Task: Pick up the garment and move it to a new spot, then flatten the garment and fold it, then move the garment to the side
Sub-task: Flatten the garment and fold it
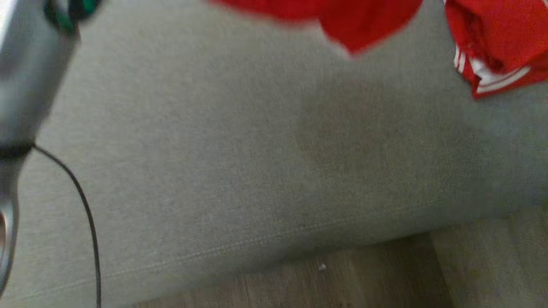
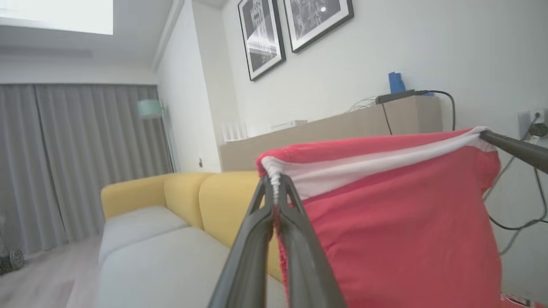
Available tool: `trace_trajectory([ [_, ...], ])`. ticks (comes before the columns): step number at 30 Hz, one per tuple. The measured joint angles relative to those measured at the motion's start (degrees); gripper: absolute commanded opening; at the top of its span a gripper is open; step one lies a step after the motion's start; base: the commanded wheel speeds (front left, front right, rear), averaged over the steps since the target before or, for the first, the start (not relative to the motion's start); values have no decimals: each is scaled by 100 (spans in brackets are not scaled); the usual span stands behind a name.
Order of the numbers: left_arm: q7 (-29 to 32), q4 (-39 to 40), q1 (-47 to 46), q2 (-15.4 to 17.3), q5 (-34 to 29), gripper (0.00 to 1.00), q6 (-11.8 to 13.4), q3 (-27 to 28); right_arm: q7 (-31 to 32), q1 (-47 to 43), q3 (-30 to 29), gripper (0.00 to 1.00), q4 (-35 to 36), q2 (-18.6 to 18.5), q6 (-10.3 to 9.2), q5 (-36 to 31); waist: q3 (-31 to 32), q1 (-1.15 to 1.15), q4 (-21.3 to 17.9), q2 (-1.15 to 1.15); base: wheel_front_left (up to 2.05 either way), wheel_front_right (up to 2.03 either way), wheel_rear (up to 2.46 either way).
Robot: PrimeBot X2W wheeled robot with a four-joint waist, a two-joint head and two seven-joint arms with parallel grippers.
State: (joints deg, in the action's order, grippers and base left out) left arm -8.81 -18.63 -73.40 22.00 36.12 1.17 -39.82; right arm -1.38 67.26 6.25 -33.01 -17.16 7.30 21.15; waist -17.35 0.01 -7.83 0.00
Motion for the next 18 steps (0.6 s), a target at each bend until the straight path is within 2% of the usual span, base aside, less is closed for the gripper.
trace_trajectory([
  [4, -549, -781, -814, -297, -486, 0, -125, 65, -744, 619, -30, 0, -226, 16, 0, -378, -511, 1, -145, 0, 0, 0, 0],
  [6, -591, -865, -826, -376, -611, 0, -189, 252, -1046, 670, -21, 0, -237, 20, 0, -475, -704, 1, -201, 0, 0, 0, 0],
  [9, -592, -569, -386, -392, -824, 0, -419, 560, -1211, 519, 127, 0, -174, 21, 0, -477, -862, 1, -246, 0, 0, 0, 0],
  [13, -592, -157, 1026, -290, -1200, 0, -630, 536, -1244, -529, 396, 0, 118, 3, 0, -477, -797, 0, -157, 0, 0, 0, 0],
  [18, -590, 469, 2954, -78, -1630, 0, -727, 452, -893, -2702, 559, 0, 590, 64, 0, -386, -611, 0, -8, 0, 0, 0, 0],
])
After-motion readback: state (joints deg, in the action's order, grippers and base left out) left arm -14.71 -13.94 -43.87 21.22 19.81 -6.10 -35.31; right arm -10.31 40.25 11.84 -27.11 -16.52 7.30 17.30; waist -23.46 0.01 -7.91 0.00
